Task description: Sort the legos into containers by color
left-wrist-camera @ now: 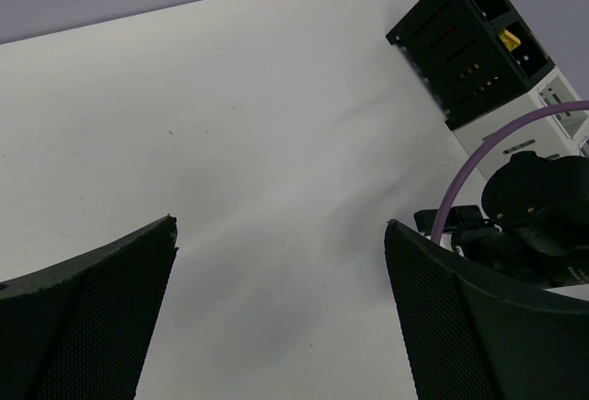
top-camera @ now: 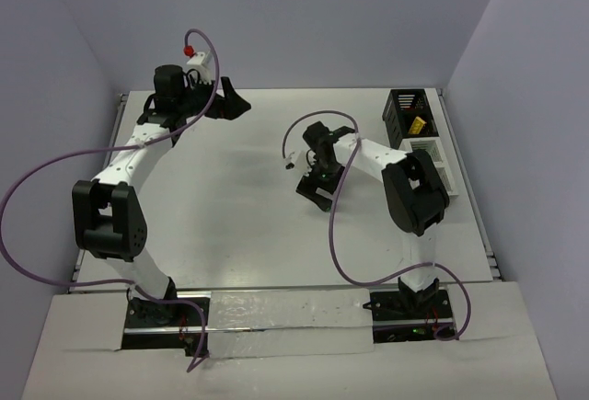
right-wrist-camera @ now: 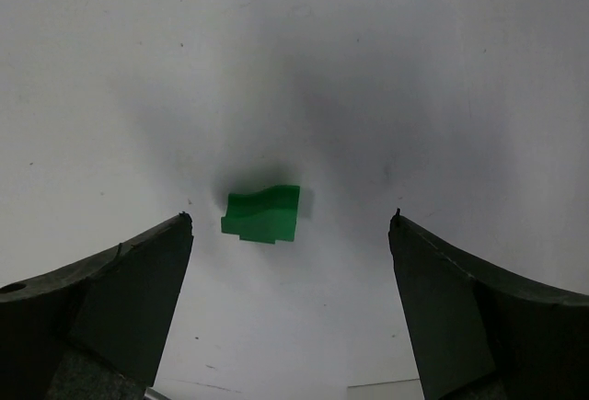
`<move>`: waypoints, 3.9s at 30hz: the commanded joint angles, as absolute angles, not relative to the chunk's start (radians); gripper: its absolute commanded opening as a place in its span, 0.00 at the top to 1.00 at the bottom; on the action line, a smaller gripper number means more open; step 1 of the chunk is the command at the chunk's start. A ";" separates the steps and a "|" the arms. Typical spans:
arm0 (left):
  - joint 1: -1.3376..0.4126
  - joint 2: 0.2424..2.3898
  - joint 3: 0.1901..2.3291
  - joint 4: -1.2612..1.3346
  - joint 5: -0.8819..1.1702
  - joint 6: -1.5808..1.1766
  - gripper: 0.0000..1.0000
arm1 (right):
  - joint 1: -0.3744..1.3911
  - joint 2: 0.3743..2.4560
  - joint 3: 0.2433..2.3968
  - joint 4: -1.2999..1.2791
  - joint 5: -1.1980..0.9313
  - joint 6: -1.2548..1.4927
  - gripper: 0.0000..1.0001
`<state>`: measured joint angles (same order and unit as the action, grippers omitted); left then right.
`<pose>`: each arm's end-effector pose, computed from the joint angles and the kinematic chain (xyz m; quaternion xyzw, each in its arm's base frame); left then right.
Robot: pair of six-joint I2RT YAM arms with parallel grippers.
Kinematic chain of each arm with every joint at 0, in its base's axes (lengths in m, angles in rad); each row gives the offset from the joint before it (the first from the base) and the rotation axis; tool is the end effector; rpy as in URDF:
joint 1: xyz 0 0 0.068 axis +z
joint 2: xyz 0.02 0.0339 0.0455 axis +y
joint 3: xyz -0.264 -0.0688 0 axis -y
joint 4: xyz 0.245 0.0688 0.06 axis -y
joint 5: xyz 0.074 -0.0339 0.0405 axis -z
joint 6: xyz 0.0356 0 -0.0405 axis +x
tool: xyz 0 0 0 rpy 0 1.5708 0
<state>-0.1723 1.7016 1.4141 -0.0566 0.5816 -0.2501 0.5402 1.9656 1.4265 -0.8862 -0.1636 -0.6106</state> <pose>0.3947 -0.0885 0.3283 0.1344 0.7892 -0.3448 0.4900 0.3216 0.1996 0.1749 -0.5459 0.8307 0.0789 0.0753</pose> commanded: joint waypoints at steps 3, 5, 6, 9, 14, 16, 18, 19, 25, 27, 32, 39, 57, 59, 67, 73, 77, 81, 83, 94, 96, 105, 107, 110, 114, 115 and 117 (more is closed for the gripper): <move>-0.163 1.669 1.425 -0.043 0.598 -0.239 0.01 | 0.567 1.976 1.419 -0.862 -0.104 -0.592 0.12; -0.163 1.673 1.430 -0.044 0.604 -0.241 0.01 | 0.571 1.977 1.416 -0.856 -0.107 -0.586 0.16; -0.163 1.675 1.435 -0.046 0.606 -0.241 0.01 | 0.573 1.980 1.417 -0.857 -0.107 -0.582 0.17; -0.163 1.681 1.440 -0.043 0.606 -0.242 0.01 | 0.585 1.980 1.405 -0.858 -0.114 -0.575 0.25; -0.163 1.680 1.431 -0.035 0.609 -0.249 0.01 | 0.598 1.970 1.370 -0.853 -0.115 -0.572 0.29; -0.163 1.680 1.431 -0.034 0.609 -0.250 0.01 | 0.597 1.971 1.367 -0.854 -0.113 -0.571 0.31; -0.163 1.681 1.431 -0.034 0.612 -0.249 0.01 | 0.597 1.973 1.362 -0.853 -0.112 -0.571 0.32; -0.163 1.681 1.433 -0.034 0.610 -0.249 0.01 | 0.597 1.971 1.356 -0.851 -0.110 -0.571 0.33; -0.163 1.687 1.432 -0.026 0.614 -0.256 0.01 | 0.597 1.968 1.358 -0.847 -0.106 -0.570 0.47; -0.163 1.688 1.435 -0.025 0.614 -0.258 0.01 | 0.597 1.969 1.371 -0.853 -0.108 -0.566 0.52; -0.163 1.696 1.440 -0.018 0.618 -0.259 0.01 | 0.598 1.952 1.390 -0.869 -0.125 -0.571 0.60; -0.169 1.700 1.448 -0.009 0.615 -0.242 0.01 | 0.545 1.850 1.490 -0.908 -0.223 -0.535 0.69; -0.252 1.735 1.491 -0.009 0.560 -0.187 0.01 | -0.105 1.579 1.681 -1.058 -0.343 -0.478 0.76; -0.255 1.745 1.498 -0.008 0.561 -0.189 0.01 | -0.145 1.591 1.672 -1.058 -0.307 -0.479 0.77; -0.260 1.769 1.541 -0.024 0.561 -0.184 0.01 | -0.226 1.635 1.635 -1.011 -0.222 -0.465 0.77; -0.261 1.761 1.528 -0.038 0.550 -0.185 0.01 | -0.229 1.678 1.619 -0.973 -0.157 -0.470 0.73; -0.261 1.754 1.525 -0.044 0.542 -0.183 0.01 | -0.230 1.697 1.611 -0.961 -0.133 -0.477 0.66; -0.261 1.749 1.522 -0.050 0.538 -0.179 0.01 | -0.230 1.702 1.607 -0.962 -0.128 -0.477 0.42; -0.261 1.747 1.520 -0.052 0.535 -0.178 0.01 | -0.229 1.701 1.605 -0.965 -0.123 -0.479 0.29; -0.229 1.737 1.561 -0.144 0.538 -0.212 0.01 | -0.110 1.601 1.645 -0.900 -0.326 -0.395 0.00; -0.214 1.732 1.582 -0.227 0.499 -0.203 0.01 | -0.014 1.607 1.675 -0.850 -0.327 -0.335 0.00; -0.093 1.720 1.644 -0.508 0.262 -0.129 0.01 | 0.244 1.781 1.815 -0.677 -0.408 -0.170 0.00; -0.072 1.670 1.585 -0.498 0.234 -0.120 0.01 | 0.295 1.842 1.847 -0.665 -0.418 -0.153 0.00; -0.064 1.636 1.521 -0.488 0.169 -0.108 0.01 | 0.346 1.906 1.892 -0.667 -0.427 -0.155 0.00; -0.060 1.630 1.498 -0.506 0.150 -0.093 0.01 | 0.381 1.941 1.912 -0.669 -0.437 -0.153 0.00; -0.060 1.629 1.497 -0.509 0.148 -0.095 0.01 | 0.386 1.942 1.912 -0.669 -0.439 -0.153 0.00; -0.057 1.629 1.493 -0.503 0.144 -0.113 0.01 | 0.393 1.936 1.897 -0.667 -0.436 -0.152 0.00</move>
